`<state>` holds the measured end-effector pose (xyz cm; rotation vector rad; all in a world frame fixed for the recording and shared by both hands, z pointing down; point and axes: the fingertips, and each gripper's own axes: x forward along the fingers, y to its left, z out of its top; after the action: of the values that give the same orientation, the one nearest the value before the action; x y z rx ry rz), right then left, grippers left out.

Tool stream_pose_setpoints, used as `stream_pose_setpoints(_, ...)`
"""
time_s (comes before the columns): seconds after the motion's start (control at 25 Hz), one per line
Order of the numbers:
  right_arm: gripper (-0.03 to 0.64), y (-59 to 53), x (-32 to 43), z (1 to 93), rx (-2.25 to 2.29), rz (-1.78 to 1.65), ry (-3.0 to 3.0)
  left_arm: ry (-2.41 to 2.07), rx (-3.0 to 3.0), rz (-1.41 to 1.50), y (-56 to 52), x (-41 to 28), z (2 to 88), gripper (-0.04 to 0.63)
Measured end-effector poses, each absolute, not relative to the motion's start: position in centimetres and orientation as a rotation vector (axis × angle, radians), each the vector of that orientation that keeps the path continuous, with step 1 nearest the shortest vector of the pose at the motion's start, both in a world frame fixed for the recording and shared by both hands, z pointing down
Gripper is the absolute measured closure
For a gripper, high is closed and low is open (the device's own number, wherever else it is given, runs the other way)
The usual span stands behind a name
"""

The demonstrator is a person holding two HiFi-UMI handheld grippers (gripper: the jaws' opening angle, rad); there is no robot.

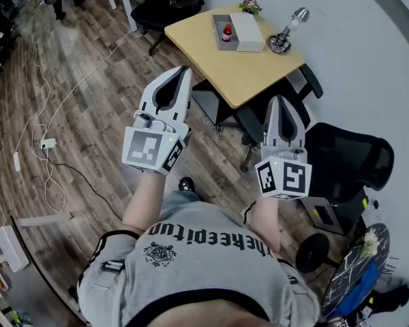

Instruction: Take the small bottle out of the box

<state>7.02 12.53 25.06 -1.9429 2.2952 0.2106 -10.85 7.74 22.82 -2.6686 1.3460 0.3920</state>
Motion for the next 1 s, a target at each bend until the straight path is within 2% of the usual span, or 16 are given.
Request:
stream_pose_setpoints(0.52, 0.629, 4.6, 3.4, 25.9, -1.956, 0.209, 2.286, 1.318, -2.682, 0.404, -0.5, -14.0, 23.5, 0.592)
stream_pose_setpoints(1.0, 0.629, -0.2, 5.0, 27.7, -1.994, 0.154, 2.288, 1.309, -2.732, 0.356, -5.6, -12.2, 25.5, 0.592)
